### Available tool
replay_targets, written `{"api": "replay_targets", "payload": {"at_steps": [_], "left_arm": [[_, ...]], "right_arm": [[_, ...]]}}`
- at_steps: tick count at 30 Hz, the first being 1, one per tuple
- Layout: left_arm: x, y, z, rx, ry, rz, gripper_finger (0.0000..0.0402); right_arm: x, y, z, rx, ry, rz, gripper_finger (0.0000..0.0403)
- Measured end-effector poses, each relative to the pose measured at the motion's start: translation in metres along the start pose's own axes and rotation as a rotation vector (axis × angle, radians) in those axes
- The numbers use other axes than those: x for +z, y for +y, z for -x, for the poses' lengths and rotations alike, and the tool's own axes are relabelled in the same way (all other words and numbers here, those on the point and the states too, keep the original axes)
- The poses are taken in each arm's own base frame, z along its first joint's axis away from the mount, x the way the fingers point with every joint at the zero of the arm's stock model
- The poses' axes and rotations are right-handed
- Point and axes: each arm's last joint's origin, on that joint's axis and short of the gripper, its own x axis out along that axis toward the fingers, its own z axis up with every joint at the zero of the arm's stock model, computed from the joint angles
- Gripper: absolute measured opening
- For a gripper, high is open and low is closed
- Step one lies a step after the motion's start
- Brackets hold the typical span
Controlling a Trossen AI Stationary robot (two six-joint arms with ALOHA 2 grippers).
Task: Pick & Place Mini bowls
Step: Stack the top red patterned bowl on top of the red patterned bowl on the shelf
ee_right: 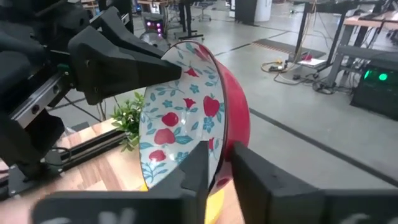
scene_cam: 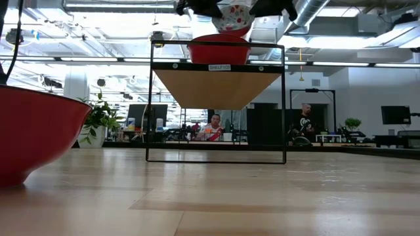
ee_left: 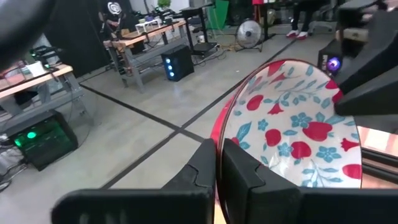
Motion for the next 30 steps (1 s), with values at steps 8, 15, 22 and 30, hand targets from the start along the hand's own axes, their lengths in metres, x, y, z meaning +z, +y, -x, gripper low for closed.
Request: {"api": "replay_targets", "payload": {"at_steps": [8, 15, 22, 30], "left_arm": [[0.003, -0.008, 0.004, -0.062, -0.024, 0.007, 0.0008], [0.004, -0.01, 0.004, -0.072, -0.035, 0.028, 0.0008], [0.005, -0.01, 0.005, -0.094, -0.036, 0.016, 0.0008], [0.004, -0.011, 0.005, -0.121, -0.039, 0.004, 0.0012]], "right_arm": [[0.003, -0.006, -0.003, -0.003, -0.033, -0.076, 0.0122], [0.001, -0.008, -0.005, -0.046, -0.02, -0.076, 0.0042], [-0.004, -0.005, -0.004, -0.066, 0.024, -0.057, 0.0017], [-0.005, -0.001, -0.002, -0.08, 0.034, -0.038, 0.0011]]}}
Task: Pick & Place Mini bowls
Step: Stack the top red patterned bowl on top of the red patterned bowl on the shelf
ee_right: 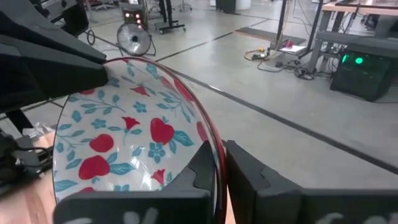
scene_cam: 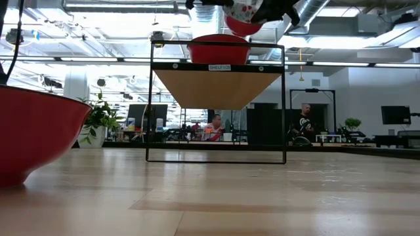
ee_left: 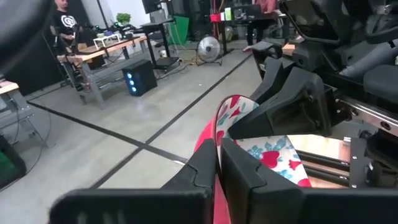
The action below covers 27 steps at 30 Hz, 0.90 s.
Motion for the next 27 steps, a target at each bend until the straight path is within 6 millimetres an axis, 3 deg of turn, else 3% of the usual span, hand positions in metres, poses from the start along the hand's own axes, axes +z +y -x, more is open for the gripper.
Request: {"api": "replay_targets", "payload": {"at_steps": [6, 18, 27], "left_arm": [[0.003, -0.003, 0.002, -0.011, -0.031, -0.002, 0.0039], [0.008, 0.004, 0.006, 0.034, -0.05, -0.02, 0.0132], [0.016, 0.017, 0.031, 0.097, -0.007, -0.087, 0.0161]], "right_arm": [[-0.002, 0.0, 0.002, 0.005, 0.03, -0.009, 0.0003], [0.0, -0.002, 0.01, 0.036, 0.112, -0.015, 0.0001], [0.003, -0.009, 0.023, 0.253, 0.336, -0.113, 0.0001]]}}
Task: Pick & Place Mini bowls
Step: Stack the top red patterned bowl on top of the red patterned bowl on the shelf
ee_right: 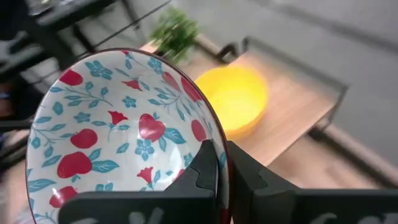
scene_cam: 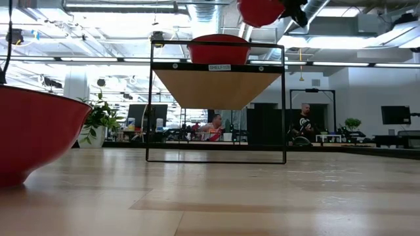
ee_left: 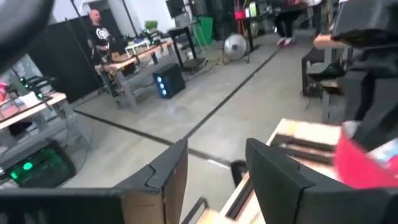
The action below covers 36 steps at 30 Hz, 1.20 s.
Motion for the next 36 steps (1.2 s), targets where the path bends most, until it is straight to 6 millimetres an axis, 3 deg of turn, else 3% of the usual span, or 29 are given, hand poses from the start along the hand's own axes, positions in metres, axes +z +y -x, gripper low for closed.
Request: {"api": "replay_targets", "payload": {"at_steps": [5, 15, 20, 26, 36], "left_arm": [[-0.02, 0.007, 0.021, 0.007, 0.078, -0.019, 0.0156], [-0.083, 0.027, 0.081, 0.025, 0.138, 0.185, 0.0147], [-0.109, 0.033, 0.105, 0.027, 0.134, 0.234, 0.0147], [-0.136, 0.035, 0.121, 0.027, 0.138, 0.245, 0.0147], [-0.162, 0.028, 0.122, 0.023, 0.169, 0.227, 0.0147]], "right_arm": [[0.003, -0.002, 0.006, 0.143, 0.065, -0.096, 0.0001], [0.01, 0.006, 0.011, 0.318, 0.145, -0.265, 0.0001], [0.017, 0.019, -0.009, 0.317, 0.254, -0.267, 0.0001], [0.033, 0.037, -0.037, 0.293, 0.38, -0.217, 0.0001], [0.048, 0.061, -0.08, 0.21, 0.527, -0.153, 0.0001]]}}
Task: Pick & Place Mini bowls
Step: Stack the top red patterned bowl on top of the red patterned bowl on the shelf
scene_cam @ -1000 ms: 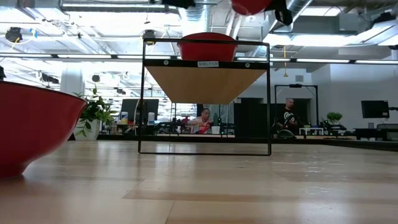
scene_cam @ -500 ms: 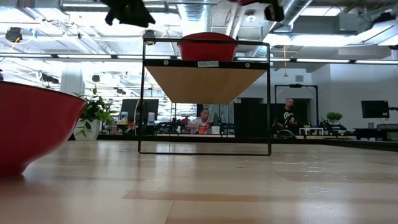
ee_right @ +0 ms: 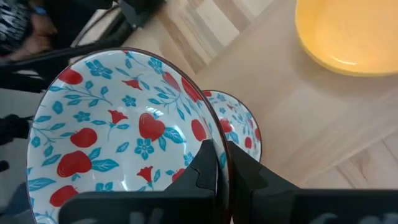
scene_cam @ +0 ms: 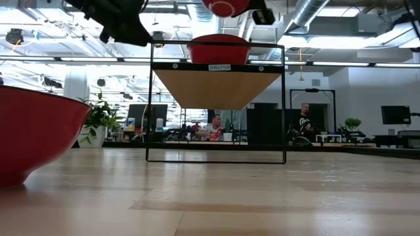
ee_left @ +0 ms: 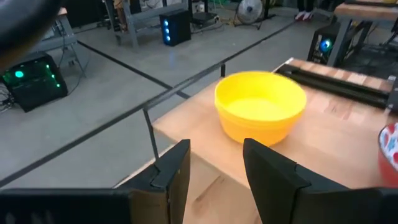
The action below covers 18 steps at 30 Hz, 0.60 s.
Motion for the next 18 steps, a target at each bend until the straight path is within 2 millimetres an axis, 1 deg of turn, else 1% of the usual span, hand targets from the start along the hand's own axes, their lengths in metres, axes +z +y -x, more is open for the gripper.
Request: {"api": "replay_targets", "payload": {"at_steps": [3, 7, 13, 18], "left_arm": [[-0.008, -0.001, -0.002, 0.001, 0.02, -0.012, 0.0147], [-0.015, -0.001, -0.004, 0.002, 0.033, -0.02, 0.0147], [-0.021, -0.002, -0.005, 0.003, 0.045, -0.027, 0.0147], [-0.028, -0.001, -0.006, 0.003, 0.054, -0.032, 0.0147]], "right_arm": [[0.005, 0.005, -0.013, -0.028, 0.019, 0.01, 0.0001], [0.007, 0.011, -0.03, -0.052, 0.049, 0.021, 0.0002], [0.002, 0.016, -0.057, -0.135, 0.107, 0.029, 0.0002], [0.0, 0.018, -0.07, -0.171, 0.131, 0.038, 0.0001]]}}
